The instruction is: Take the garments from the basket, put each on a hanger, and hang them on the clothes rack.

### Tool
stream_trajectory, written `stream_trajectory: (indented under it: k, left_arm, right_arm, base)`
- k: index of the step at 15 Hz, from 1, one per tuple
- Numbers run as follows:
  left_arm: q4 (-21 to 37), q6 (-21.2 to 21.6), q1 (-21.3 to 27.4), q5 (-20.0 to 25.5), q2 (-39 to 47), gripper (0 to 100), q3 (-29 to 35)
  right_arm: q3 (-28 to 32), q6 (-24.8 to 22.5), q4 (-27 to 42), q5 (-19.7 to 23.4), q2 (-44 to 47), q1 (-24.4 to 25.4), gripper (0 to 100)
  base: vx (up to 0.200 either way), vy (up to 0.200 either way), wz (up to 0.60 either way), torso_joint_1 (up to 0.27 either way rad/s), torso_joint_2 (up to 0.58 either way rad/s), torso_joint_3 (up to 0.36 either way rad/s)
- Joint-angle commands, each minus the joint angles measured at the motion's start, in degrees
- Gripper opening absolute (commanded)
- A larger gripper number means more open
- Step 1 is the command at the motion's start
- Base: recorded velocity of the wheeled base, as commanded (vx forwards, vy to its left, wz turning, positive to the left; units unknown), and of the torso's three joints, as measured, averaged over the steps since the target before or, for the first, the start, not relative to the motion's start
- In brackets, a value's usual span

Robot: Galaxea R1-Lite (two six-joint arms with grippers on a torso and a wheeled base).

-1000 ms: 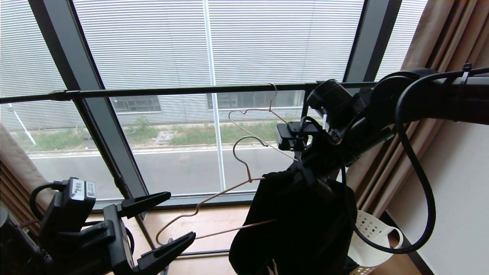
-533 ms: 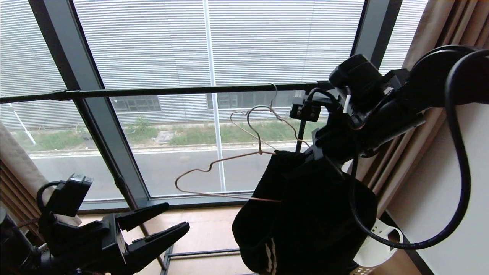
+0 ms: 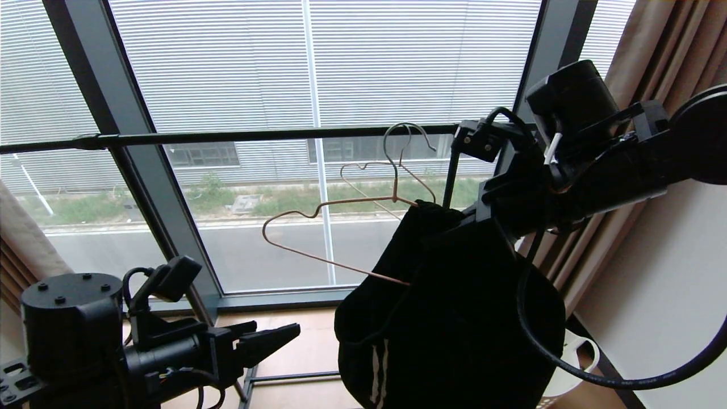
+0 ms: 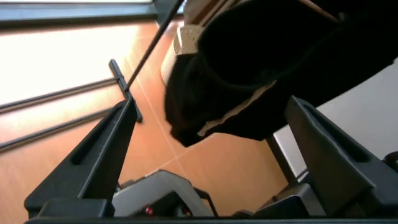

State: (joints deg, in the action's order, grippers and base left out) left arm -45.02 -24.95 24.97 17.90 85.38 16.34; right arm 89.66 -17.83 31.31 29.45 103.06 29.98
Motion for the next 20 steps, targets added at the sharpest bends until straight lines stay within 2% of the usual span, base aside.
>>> stream_trajectory:
  k: [1, 7, 10, 17, 18, 20]
  left_arm:
    - [2.5, 0.0, 3.3, -1.0, 2.2, 100, 5.2]
    - [4.9, 0.2, 7.0, -6.6, 9.5, 100, 9.7]
    - [4.9, 0.3, 7.1, -6.9, 11.9, 100, 11.1]
    - [4.5, 0.7, 9.1, -11.0, 17.6, 100, 12.7]
    - [4.5, 0.6, 9.2, -11.0, 17.6, 0, 12.7]
    - [4.3, 0.7, 9.1, -11.6, 16.8, 0, 12.2]
  right_arm:
    - [-5.9, 0.2, -4.6, 0.2, -3.1, 0.3, 0]
    - [-6.3, 1.8, -5.3, 0.7, -5.1, 1.8, 0]
    - [-6.7, 1.8, -5.3, 2.6, -6.6, 1.8, 0]
    - [-7.6, 1.8, -5.4, 3.0, -8.0, 2.8, 0]
    - [-7.7, 1.8, -5.4, 3.1, -8.0, 2.8, 0]
    - [-8.5, 1.8, -5.4, 3.2, -8.3, 1.6, 0]
  base:
    - [0.000, 0.000, 0.00, 0.000, 0.00, 0.000]
    - [0.000, 0.000, 0.00, 0.000, 0.00, 0.000]
    - [0.000, 0.000, 0.00, 0.000, 0.00, 0.000]
    - [0.000, 0.000, 0.00, 0.000, 0.00, 0.000]
    - [0.000, 0.000, 0.00, 0.000, 0.00, 0.000]
    - [0.000, 0.000, 0.00, 0.000, 0.00, 0.000]
